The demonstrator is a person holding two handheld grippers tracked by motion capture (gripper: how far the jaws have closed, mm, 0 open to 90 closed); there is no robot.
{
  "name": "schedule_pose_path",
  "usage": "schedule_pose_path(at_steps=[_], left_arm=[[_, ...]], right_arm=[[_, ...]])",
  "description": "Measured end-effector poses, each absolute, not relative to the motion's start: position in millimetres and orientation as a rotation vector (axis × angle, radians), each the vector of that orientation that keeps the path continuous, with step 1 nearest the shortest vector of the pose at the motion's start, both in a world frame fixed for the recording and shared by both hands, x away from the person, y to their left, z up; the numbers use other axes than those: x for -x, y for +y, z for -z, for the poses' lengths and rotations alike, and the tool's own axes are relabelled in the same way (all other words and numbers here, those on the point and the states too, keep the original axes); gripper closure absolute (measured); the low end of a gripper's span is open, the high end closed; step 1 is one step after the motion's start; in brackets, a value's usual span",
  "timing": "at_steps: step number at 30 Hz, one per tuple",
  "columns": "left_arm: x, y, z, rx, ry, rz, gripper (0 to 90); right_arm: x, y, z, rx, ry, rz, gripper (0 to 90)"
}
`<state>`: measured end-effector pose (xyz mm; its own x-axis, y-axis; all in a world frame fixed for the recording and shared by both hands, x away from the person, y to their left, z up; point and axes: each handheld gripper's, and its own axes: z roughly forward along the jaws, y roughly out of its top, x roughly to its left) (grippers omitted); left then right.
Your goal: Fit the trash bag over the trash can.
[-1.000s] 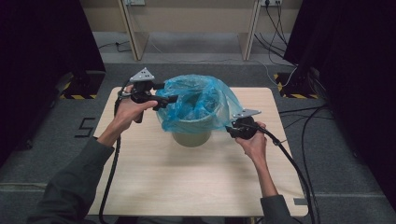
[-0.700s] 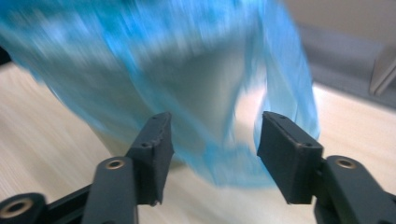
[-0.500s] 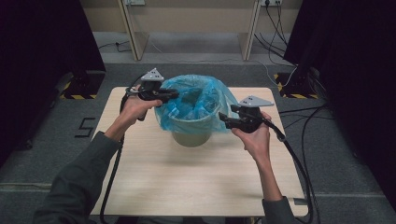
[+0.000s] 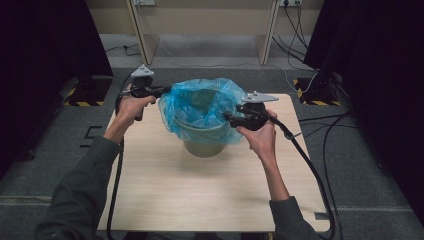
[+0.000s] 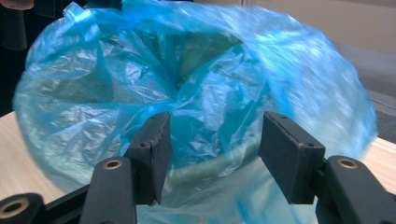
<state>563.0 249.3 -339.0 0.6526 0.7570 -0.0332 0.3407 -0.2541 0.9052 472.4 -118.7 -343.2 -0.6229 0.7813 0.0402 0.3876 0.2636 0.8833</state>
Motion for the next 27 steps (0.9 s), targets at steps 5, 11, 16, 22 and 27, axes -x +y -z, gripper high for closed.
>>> schedule_pose_path(at_steps=[5, 11, 16, 22, 27], left_arm=[[-569, 261, 351, -1.829, 0.898, -0.504, 88.4], [-571, 260, 355, -1.822, 0.885, -0.505, 87.5], [-571, 259, 360, -1.823, 0.866, -0.501, 87.4], [-576, 256, 373, -1.829, 0.873, -0.492, 87.5], [-580, 249, 381, -1.838, 0.871, -0.482, 87.4]], right_arm=[[-481, -134, 345, -1.117, 2.069, -1.287, 45.3], [-495, -147, 349, -1.17, 2.041, -1.28, 50.7], [-508, -153, 360, -1.116, 2.116, -1.262, 78.5], [-526, -152, 378, -1.102, 2.18, -1.222, 90.0], [-540, -148, 396, -1.109, 2.214, -1.184, 90.0]])
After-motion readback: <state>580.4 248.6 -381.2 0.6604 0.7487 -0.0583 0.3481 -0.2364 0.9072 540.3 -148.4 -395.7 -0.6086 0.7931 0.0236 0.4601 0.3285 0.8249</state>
